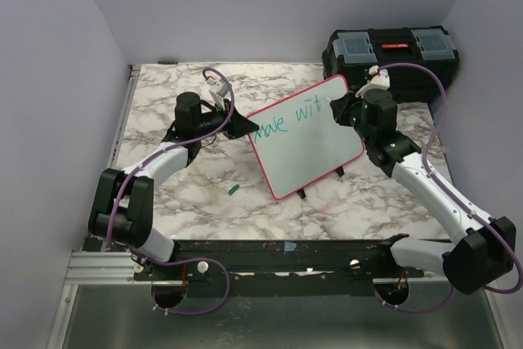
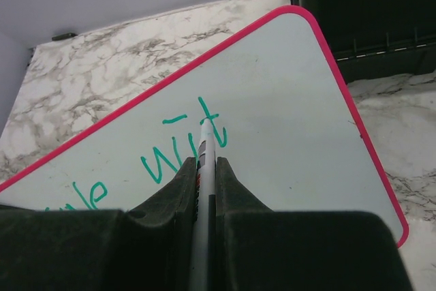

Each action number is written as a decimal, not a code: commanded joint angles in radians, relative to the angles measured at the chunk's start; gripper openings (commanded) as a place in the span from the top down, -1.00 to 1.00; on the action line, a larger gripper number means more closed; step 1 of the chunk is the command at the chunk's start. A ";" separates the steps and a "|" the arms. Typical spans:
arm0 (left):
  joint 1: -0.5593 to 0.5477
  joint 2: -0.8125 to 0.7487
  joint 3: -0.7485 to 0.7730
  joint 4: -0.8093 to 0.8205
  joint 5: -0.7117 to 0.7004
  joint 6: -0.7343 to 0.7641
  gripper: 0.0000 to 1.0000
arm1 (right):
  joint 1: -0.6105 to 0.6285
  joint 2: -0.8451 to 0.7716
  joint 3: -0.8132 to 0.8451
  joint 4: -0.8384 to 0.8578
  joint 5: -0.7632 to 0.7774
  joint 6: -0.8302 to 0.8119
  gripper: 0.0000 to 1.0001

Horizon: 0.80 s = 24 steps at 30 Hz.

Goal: Write a sentence on the whiteboard

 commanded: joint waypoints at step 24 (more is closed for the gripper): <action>0.004 -0.021 -0.040 0.031 -0.003 0.137 1.00 | -0.007 0.228 0.174 0.025 0.093 -0.055 0.99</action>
